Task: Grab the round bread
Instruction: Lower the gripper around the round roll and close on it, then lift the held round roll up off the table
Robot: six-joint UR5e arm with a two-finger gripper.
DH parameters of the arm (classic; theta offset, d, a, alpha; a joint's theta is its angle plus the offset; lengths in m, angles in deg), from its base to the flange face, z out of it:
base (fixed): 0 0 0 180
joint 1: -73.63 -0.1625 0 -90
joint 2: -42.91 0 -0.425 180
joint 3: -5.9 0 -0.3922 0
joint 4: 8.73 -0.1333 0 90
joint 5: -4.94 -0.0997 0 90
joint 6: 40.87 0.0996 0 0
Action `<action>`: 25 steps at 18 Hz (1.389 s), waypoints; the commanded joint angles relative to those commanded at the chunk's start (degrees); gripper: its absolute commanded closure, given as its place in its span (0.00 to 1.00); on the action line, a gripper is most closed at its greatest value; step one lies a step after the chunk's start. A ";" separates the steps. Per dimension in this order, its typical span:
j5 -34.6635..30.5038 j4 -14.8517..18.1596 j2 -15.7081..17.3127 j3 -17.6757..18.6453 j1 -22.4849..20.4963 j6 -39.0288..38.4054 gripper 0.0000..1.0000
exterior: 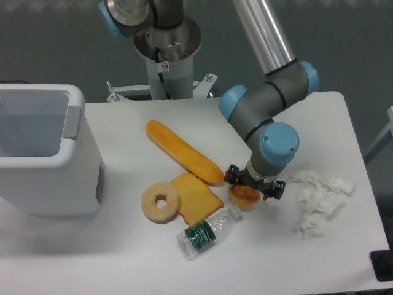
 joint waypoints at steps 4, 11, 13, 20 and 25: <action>0.09 0.00 0.17 0.00 0.00 0.17 0.60; -0.09 0.00 0.79 -0.18 0.09 -0.70 0.89; -0.26 -0.09 1.75 -0.18 0.18 -0.97 0.88; -0.35 0.18 7.46 -3.77 -1.14 -0.53 1.00; -2.98 1.49 7.21 -9.13 -1.93 -0.44 1.00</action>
